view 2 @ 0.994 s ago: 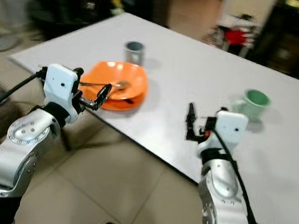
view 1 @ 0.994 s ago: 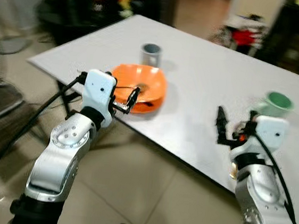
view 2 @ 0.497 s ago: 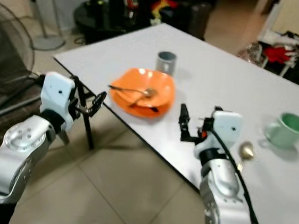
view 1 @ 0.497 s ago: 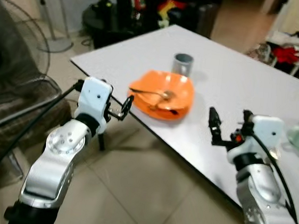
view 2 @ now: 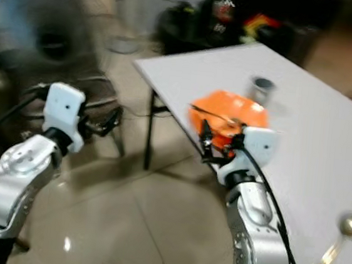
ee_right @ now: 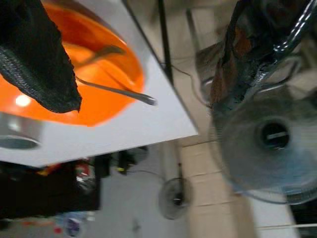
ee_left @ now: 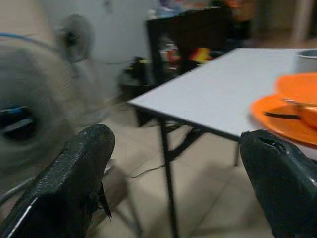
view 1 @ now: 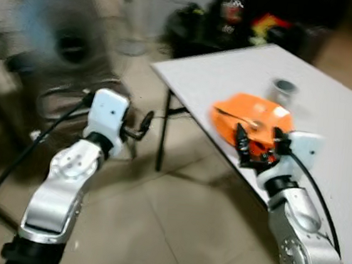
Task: Setting the table
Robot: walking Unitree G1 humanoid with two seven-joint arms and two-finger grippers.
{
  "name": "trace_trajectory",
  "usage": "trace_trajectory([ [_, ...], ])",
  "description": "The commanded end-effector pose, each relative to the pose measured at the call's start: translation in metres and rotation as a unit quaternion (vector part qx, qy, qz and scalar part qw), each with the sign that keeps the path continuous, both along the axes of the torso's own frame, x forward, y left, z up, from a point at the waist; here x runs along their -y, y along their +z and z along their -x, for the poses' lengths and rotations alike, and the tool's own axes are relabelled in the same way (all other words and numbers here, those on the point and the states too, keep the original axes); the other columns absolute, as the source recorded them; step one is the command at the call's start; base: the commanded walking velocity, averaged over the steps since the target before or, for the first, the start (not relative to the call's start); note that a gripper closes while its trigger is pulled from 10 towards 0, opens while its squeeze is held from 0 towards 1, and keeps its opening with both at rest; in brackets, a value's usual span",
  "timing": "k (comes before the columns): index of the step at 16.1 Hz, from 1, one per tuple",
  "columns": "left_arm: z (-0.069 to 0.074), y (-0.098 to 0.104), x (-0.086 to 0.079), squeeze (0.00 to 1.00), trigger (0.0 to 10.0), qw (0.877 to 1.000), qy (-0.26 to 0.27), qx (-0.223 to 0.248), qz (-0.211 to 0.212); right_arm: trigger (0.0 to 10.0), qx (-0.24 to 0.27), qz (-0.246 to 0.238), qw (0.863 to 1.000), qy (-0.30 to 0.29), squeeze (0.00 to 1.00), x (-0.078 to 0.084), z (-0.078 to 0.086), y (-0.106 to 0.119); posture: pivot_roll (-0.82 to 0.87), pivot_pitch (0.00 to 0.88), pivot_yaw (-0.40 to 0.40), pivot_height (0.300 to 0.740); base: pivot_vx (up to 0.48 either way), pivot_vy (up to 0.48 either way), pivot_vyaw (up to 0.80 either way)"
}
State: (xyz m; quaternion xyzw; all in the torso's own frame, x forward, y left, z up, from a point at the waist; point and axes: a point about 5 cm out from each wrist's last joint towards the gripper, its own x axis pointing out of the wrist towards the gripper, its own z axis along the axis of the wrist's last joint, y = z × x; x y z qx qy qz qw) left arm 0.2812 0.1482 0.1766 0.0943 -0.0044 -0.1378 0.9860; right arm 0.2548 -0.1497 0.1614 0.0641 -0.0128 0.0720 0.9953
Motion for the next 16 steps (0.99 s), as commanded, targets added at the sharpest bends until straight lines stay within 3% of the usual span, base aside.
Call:
trace_trajectory([
  [1,-0.0002,0.0004,0.0038,0.0,10.0,1.0,-0.005,-0.001,0.003,10.0,-0.001,0.007,1.0,-0.015,1.0,0.0068,-0.0009,0.0006,0.07,0.0,-0.023,0.74,0.0,0.0,0.8],
  [5,-0.0012,0.0008,0.0019,0.0,10.0,1.0,-0.001,-0.001,0.004,10.0,-0.011,-0.002,0.998,-0.055,1.0,0.0147,-0.0021,-0.0043,0.08,0.0,-0.025,0.74,0.0,0.125,0.2],
  [16,-0.0089,0.0053,0.0009,0.0,10.0,1.0,-0.008,0.002,-0.003,10.0,-0.02,-0.033,0.996,-0.084,1.0,0.016,-0.0025,-0.0091,0.07,0.0,0.002,0.74,0.0,0.311,0.0],
])
